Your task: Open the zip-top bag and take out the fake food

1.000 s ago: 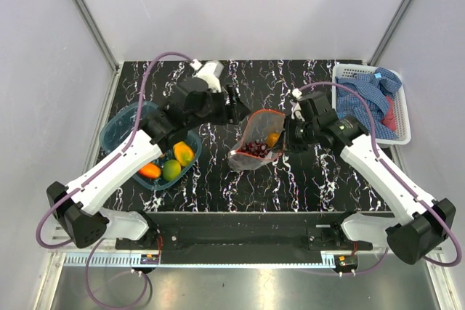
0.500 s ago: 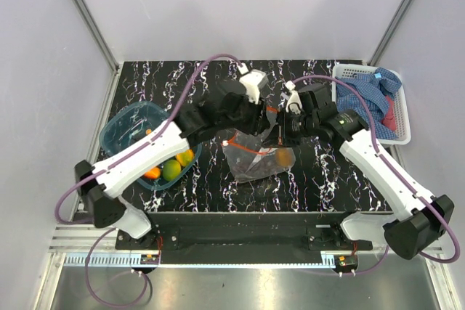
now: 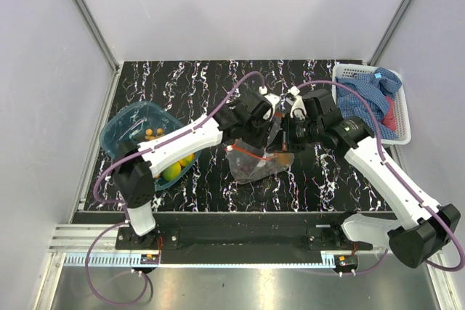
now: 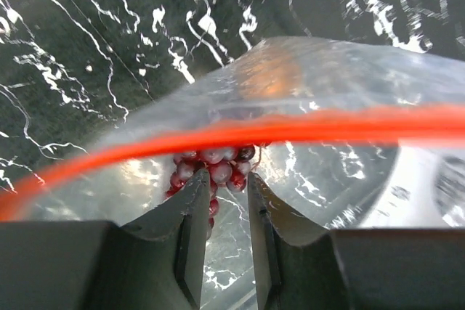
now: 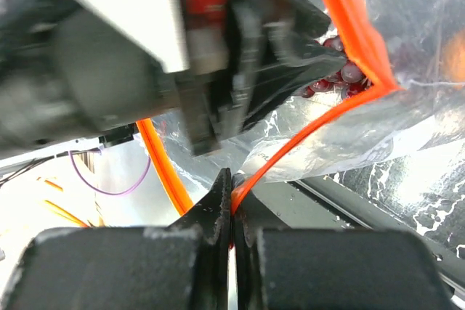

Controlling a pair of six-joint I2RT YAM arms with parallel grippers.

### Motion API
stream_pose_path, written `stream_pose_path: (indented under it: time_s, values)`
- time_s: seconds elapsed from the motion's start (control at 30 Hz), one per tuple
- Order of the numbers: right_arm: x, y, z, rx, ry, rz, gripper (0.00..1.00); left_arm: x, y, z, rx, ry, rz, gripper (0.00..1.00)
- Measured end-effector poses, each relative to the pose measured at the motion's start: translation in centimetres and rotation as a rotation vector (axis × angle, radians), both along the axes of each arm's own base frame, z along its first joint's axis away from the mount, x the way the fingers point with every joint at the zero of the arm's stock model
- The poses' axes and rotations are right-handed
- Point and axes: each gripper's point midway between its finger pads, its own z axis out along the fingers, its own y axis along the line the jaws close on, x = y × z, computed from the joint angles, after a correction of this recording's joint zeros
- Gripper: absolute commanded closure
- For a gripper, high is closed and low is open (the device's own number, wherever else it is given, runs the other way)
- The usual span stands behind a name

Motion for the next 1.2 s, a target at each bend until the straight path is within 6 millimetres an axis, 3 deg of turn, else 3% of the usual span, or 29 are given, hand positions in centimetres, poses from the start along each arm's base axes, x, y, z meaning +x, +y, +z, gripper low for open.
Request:
stream_pose_path:
  time_s: [0.17,0.3,0.43,0.53,0.8,0.9,1.07,1.2]
  values:
    - [0.1,0.3,-0.7,-0.011,0.024,0.024,1.00,0.2,1.3,-2.3,0.089,0.032,0.072,0.70]
    - [0.2,0.7,-1.2,-0.014,0.045,0.048,1.00,0.9,4.6,-3.9,0.175,0.035,0.197,0.70]
    - [0.1,1.0,-1.3,-0.002,0.054,0.071,1.00,0.1,8.6,-5.9,0.263,0.062,0.266,0.66]
    - [0.2,1.4,-1.4,0.007,0.061,0.084,1.00,-0.8,9.5,-6.0,0.262,0.071,0.261,0.61]
    - [0.0,1.2,-2.0,0.000,0.068,0.082,1.00,-1.1,6.7,-5.3,0.147,0.096,0.191,0.57]
    - [-0.3,0.9,-2.4,-0.008,0.075,0.078,1.00,-0.7,5.0,-5.7,0.117,0.117,0.158,0.50]
    - [-0.3,0.6,-2.4,-0.017,0.063,0.066,1.00,-0.3,2.7,-7.3,0.096,0.159,0.112,0.46]
    - [-0.3,0.6,-2.4,-0.020,0.061,0.062,1.00,-1.0,2.2,-9.4,0.121,0.207,0.089,0.44]
